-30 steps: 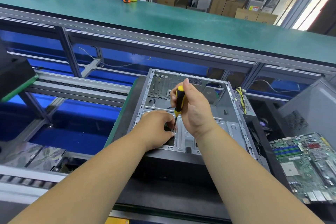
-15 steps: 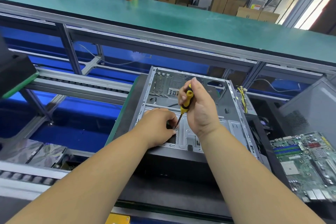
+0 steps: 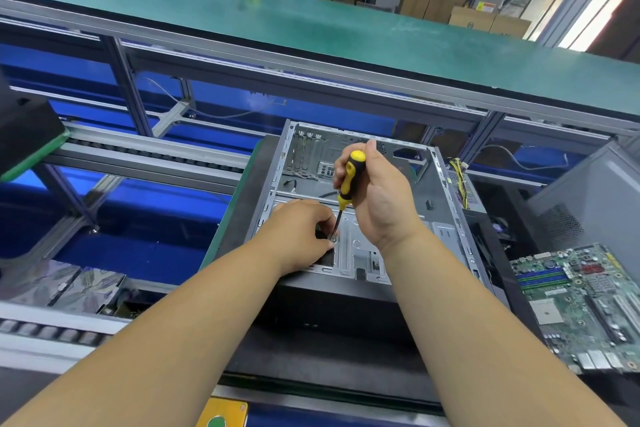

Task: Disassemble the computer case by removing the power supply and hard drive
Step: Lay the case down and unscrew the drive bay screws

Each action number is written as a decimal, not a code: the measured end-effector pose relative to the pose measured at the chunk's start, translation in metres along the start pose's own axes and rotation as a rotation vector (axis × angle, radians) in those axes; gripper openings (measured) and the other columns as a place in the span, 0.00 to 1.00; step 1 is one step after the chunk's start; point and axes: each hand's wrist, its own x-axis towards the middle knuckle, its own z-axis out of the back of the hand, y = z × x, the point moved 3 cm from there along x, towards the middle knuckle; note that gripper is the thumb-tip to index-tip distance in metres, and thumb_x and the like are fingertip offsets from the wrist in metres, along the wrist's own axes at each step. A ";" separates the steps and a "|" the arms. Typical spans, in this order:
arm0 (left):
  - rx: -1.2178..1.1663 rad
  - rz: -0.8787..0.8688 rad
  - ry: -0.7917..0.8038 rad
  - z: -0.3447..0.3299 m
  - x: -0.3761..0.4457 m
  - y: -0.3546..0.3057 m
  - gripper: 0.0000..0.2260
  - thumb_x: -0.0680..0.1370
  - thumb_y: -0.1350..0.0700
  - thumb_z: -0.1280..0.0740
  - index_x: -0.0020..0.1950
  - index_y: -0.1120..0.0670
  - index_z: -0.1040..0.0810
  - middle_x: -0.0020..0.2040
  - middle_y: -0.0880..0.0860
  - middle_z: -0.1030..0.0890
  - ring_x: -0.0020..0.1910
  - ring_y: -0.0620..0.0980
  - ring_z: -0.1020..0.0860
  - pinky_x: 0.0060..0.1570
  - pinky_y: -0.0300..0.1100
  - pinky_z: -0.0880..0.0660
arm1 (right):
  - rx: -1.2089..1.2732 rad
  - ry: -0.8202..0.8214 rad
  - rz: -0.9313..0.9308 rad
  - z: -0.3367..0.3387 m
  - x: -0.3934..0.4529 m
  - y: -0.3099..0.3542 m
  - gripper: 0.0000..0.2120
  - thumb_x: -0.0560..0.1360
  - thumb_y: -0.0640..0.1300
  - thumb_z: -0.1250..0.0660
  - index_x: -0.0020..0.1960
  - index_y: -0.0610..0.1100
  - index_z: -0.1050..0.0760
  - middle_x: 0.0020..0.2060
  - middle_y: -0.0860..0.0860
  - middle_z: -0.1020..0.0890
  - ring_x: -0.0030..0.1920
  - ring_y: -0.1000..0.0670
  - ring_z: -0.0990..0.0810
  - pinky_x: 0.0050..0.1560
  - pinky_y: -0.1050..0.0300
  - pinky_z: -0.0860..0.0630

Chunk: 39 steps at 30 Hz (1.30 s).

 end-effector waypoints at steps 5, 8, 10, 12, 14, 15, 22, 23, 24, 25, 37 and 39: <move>-0.001 0.010 -0.008 0.001 -0.001 0.001 0.05 0.72 0.50 0.27 0.42 0.48 0.21 0.42 0.44 0.22 0.47 0.47 0.24 0.55 0.45 0.26 | 0.000 0.040 -0.015 -0.009 -0.003 -0.004 0.28 0.84 0.58 0.54 0.39 0.42 0.25 0.28 0.50 0.29 0.30 0.52 0.32 0.36 0.58 0.34; -0.008 0.003 -0.007 0.001 -0.002 0.000 0.05 0.72 0.51 0.27 0.42 0.47 0.22 0.42 0.44 0.23 0.47 0.46 0.25 0.56 0.45 0.27 | 0.069 0.087 0.016 -0.010 -0.007 -0.004 0.21 0.80 0.59 0.46 0.43 0.43 0.29 0.30 0.50 0.30 0.31 0.52 0.34 0.35 0.61 0.34; -0.017 -0.008 0.001 0.000 -0.001 0.000 0.05 0.72 0.52 0.27 0.40 0.46 0.23 0.40 0.43 0.25 0.47 0.46 0.26 0.56 0.45 0.27 | 0.044 0.072 0.036 -0.008 -0.008 -0.003 0.12 0.78 0.53 0.39 0.43 0.44 0.31 0.31 0.50 0.28 0.32 0.51 0.33 0.37 0.60 0.34; -0.014 -0.015 0.003 0.001 -0.001 0.000 0.08 0.72 0.52 0.27 0.38 0.45 0.26 0.38 0.42 0.26 0.46 0.46 0.26 0.55 0.44 0.28 | 0.027 0.046 0.039 -0.005 -0.007 -0.003 0.10 0.77 0.50 0.38 0.43 0.44 0.32 0.32 0.50 0.26 0.33 0.51 0.31 0.37 0.61 0.32; -0.001 -0.022 0.003 0.001 0.000 -0.001 0.11 0.72 0.52 0.27 0.36 0.44 0.28 0.37 0.42 0.26 0.46 0.46 0.26 0.54 0.44 0.27 | 0.043 0.034 0.016 -0.003 -0.007 -0.004 0.12 0.77 0.51 0.38 0.43 0.43 0.29 0.33 0.50 0.24 0.34 0.51 0.28 0.39 0.60 0.29; 0.002 -0.020 0.003 0.001 0.000 -0.001 0.11 0.72 0.51 0.27 0.35 0.44 0.29 0.37 0.42 0.26 0.46 0.46 0.26 0.53 0.43 0.27 | 0.039 0.033 0.003 -0.003 -0.007 -0.004 0.13 0.78 0.52 0.39 0.44 0.42 0.27 0.35 0.49 0.23 0.35 0.51 0.27 0.40 0.59 0.29; 0.004 -0.014 -0.003 0.001 -0.001 -0.001 0.06 0.72 0.50 0.27 0.40 0.45 0.24 0.39 0.42 0.25 0.46 0.46 0.25 0.52 0.42 0.27 | 0.016 0.053 -0.039 -0.009 -0.003 -0.005 0.26 0.85 0.53 0.51 0.41 0.39 0.23 0.30 0.49 0.28 0.32 0.52 0.32 0.36 0.59 0.33; 0.004 -0.015 -0.003 0.001 -0.001 -0.001 0.05 0.72 0.50 0.27 0.41 0.45 0.23 0.39 0.42 0.26 0.46 0.46 0.25 0.53 0.42 0.27 | 0.029 0.052 -0.035 -0.010 -0.002 -0.005 0.26 0.85 0.53 0.52 0.42 0.39 0.24 0.28 0.50 0.30 0.30 0.52 0.33 0.35 0.60 0.34; 0.003 -0.017 -0.003 0.002 -0.001 -0.002 0.05 0.72 0.51 0.27 0.41 0.46 0.22 0.39 0.42 0.26 0.46 0.46 0.25 0.53 0.42 0.26 | 0.041 0.049 -0.032 -0.010 -0.001 -0.005 0.26 0.85 0.52 0.53 0.42 0.40 0.24 0.27 0.50 0.31 0.30 0.52 0.35 0.34 0.60 0.35; 0.004 -0.019 -0.002 0.002 -0.002 -0.002 0.05 0.72 0.51 0.27 0.42 0.45 0.22 0.39 0.42 0.26 0.46 0.45 0.26 0.53 0.43 0.26 | 0.051 0.042 -0.033 -0.011 -0.001 -0.006 0.26 0.86 0.52 0.54 0.42 0.40 0.25 0.27 0.50 0.32 0.29 0.52 0.36 0.33 0.59 0.36; -0.004 -0.026 0.001 0.000 0.000 -0.001 0.04 0.72 0.52 0.27 0.43 0.45 0.21 0.39 0.41 0.27 0.48 0.46 0.25 0.56 0.44 0.27 | 0.119 0.069 -0.002 -0.002 0.000 -0.003 0.14 0.81 0.51 0.45 0.41 0.44 0.34 0.28 0.50 0.32 0.30 0.50 0.37 0.35 0.57 0.39; -0.003 -0.026 0.005 0.000 0.001 0.000 0.04 0.72 0.52 0.27 0.44 0.47 0.20 0.39 0.41 0.26 0.48 0.47 0.24 0.56 0.45 0.27 | 0.061 0.063 -0.001 0.000 0.000 -0.001 0.12 0.78 0.51 0.43 0.41 0.44 0.34 0.29 0.50 0.31 0.30 0.49 0.35 0.36 0.56 0.37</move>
